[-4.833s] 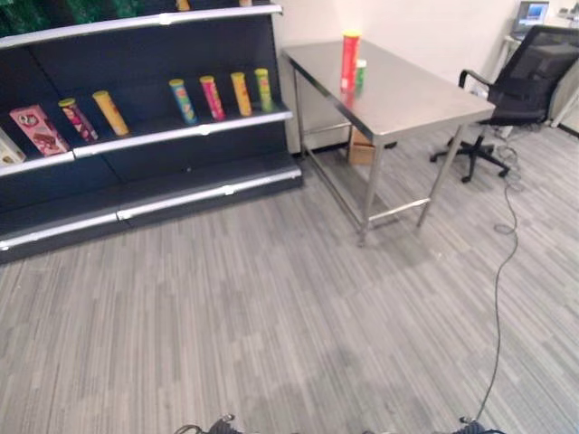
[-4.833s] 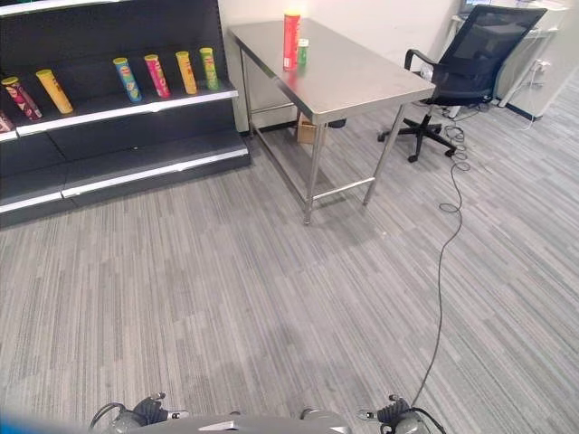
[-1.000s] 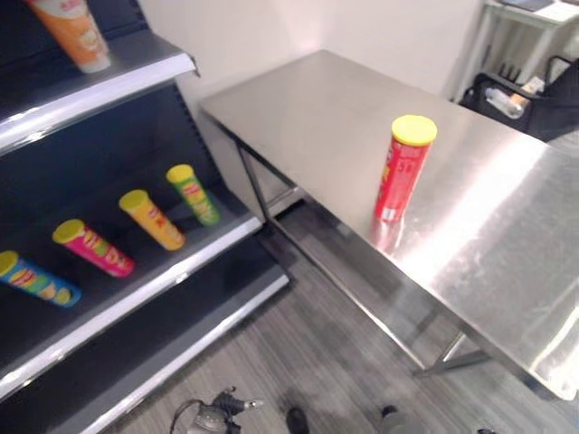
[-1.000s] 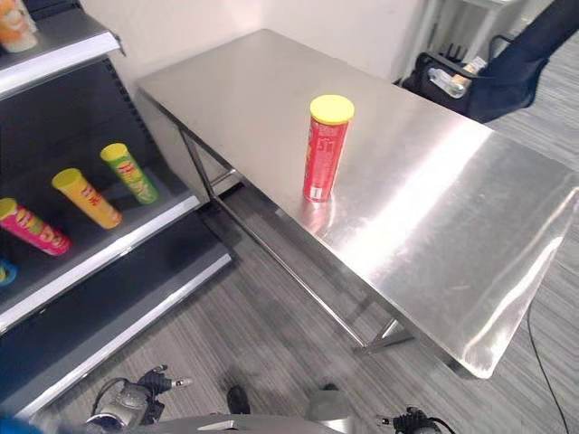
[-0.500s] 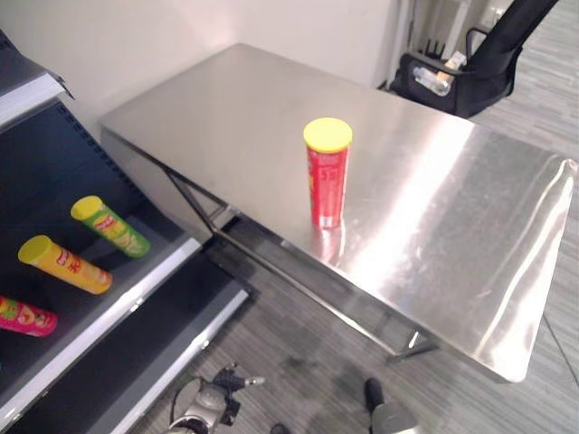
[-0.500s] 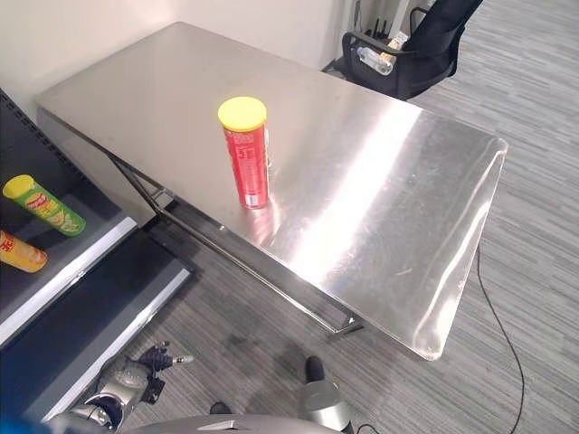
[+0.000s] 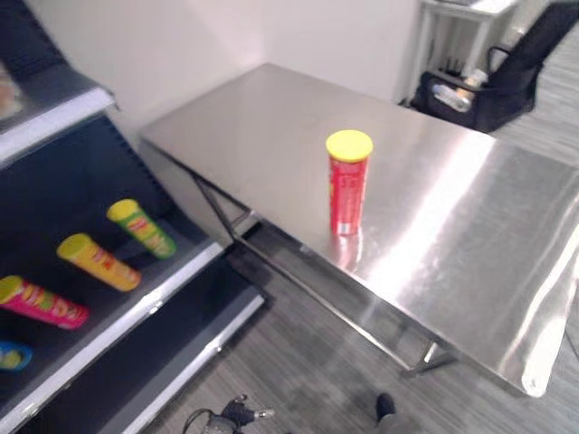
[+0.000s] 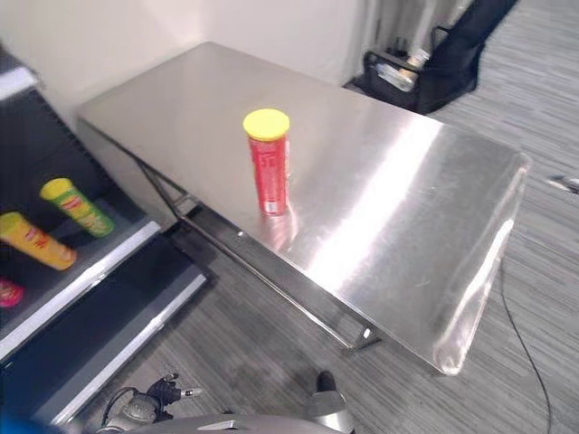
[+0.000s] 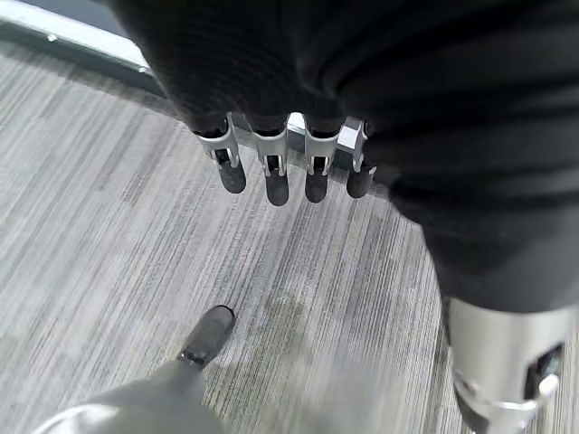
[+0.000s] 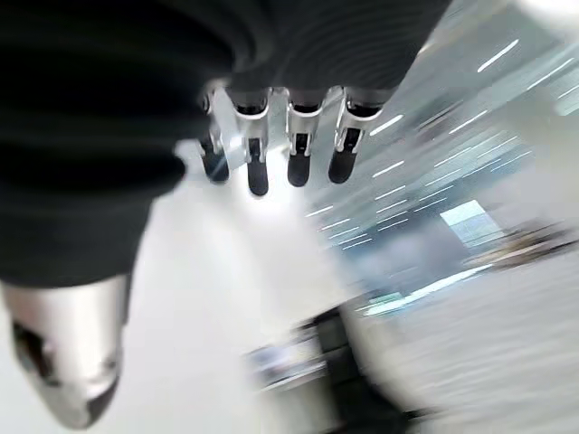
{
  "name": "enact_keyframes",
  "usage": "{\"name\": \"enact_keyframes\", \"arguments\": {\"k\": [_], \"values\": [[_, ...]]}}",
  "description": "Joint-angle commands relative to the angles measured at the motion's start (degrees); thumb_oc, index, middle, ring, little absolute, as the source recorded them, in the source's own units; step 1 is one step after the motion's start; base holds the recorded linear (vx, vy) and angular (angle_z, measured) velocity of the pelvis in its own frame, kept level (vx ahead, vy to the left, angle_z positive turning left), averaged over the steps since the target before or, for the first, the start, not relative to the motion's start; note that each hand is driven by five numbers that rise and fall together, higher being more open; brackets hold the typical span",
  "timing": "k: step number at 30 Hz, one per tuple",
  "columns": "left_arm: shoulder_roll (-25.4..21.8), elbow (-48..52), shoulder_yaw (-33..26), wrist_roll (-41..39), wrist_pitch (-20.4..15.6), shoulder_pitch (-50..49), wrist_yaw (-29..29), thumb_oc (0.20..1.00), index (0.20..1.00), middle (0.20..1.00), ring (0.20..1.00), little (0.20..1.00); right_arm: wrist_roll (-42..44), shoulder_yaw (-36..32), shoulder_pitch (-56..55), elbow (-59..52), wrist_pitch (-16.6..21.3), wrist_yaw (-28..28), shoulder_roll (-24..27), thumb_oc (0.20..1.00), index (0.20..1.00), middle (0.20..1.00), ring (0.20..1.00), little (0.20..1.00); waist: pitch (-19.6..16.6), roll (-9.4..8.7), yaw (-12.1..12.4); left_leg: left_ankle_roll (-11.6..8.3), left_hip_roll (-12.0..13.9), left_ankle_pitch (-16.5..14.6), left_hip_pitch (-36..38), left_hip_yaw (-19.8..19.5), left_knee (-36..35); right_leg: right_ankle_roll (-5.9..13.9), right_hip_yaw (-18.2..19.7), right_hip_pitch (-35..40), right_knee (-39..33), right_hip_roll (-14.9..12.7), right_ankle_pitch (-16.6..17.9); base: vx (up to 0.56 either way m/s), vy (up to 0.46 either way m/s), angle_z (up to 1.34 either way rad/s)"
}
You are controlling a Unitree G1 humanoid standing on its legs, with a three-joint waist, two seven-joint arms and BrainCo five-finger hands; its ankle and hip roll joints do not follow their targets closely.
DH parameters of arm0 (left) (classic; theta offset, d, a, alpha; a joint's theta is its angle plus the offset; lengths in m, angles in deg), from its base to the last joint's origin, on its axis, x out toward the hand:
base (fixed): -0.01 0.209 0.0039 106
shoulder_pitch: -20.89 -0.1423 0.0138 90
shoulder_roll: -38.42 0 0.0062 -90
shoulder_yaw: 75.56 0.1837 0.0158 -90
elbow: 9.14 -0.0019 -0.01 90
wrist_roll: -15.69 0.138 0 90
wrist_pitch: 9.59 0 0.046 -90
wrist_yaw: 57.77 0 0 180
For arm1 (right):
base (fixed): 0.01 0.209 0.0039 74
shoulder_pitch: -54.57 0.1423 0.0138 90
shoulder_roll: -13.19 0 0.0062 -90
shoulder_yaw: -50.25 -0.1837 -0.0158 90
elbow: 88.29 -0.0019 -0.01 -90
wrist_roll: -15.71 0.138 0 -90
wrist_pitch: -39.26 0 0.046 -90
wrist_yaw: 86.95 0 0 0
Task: Put the goods on the table back onto the shelves and tidy them up.
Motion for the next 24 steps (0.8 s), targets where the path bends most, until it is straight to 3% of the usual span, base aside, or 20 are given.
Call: {"name": "enact_keyframes", "arguments": {"k": [1, 6, 10, 19, 24], "values": [[-2.52, -2.63, -0.74, 1.96, -0.68, 3.32, 0.89, 1.0, 1.0, 1.0, 1.0, 1.0, 3.38, 2.08, 3.07, 0.24, 3.17, 5.05, 1.44, 1.0, 1.0, 1.0, 1.0, 1.0, 0.08, -2.94, 1.2, -2.34, 0.71, -0.94, 0.95, 1.32, 1.44, 2.17, 1.85, -2.2, 4.23, -1.33, -3.25, 0.02, -0.05, 0.19], [-2.61, -4.22, -0.18, 3.03, -0.05, 2.64, 1.16, 1.0, 1.0, 1.0, 1.0, 1.0, 0.19, 16.23, 12.8, 1.02, 2.8, 7.81, 3.14, 1.0, 1.0, 1.0, 1.0, 1.0, -0.04, -2.64, 3.75, -2.91, 1.08, 0.16, 0.83, 0.62, 1.44, 1.52, -0.25, -0.82, 4.13, -1.27, -3.58, -0.01, -0.051, 0.19], [-1.81, -4.84, -0.43, 2.0, 0.08, 1.96, 0.43, 1.0, 1.0, 1.0, 1.0, 1.0, 3.25, 22.95, 19.32, 2.65, 2.95, 7.72, 1.24, 1.0, 1.0, 1.0, 1.0, 1.0, -0.24, -2.06, 5.19, -3.5, 1.56, 1.01, 0.85, -0.44, 1.44, 1.01, -2.27, 0.88, 3.89, -1.08, -4.3, 0.01, -0.061, 0.27], [-0.6, -6.42, -1.42, 1.24, 0.51, 0.9, -0.49, 1.0, 1.0, 1.0, 1.0, 1.0, 7.5, 29.4, 25.17, 1.66, 3.32, 9.43, -0.91, 1.0, 1.0, 1.0, 1.0, 1.0, -0.99, -1.82, 6.93, -4.17, 1.94, 1.66, 1.62, -1.83, 1.44, 0.37, -4.67, 3.45, 3.44, -0.78, -5.15, 0.02, -0.05, 0.15], [-0.03, -6.5, -0.69, 0.69, 0.42, 0.13, -0.3, 1.0, 1.0, 1.0, 1.0, 1.0, 13.96, 32.25, 27.93, 3.58, 3.75, 11.61, -2.93, 1.0, 1.0, 1.0, 1.0, 1.0, -1.23, -1.9, 7.93, -4.59, 2.34, 2.27, 1.54, -2.39, 1.44, 0.19, -5.83, 4.27, 3.05, -0.49, -5.35, 0.01, -0.043, 0.1]]}}
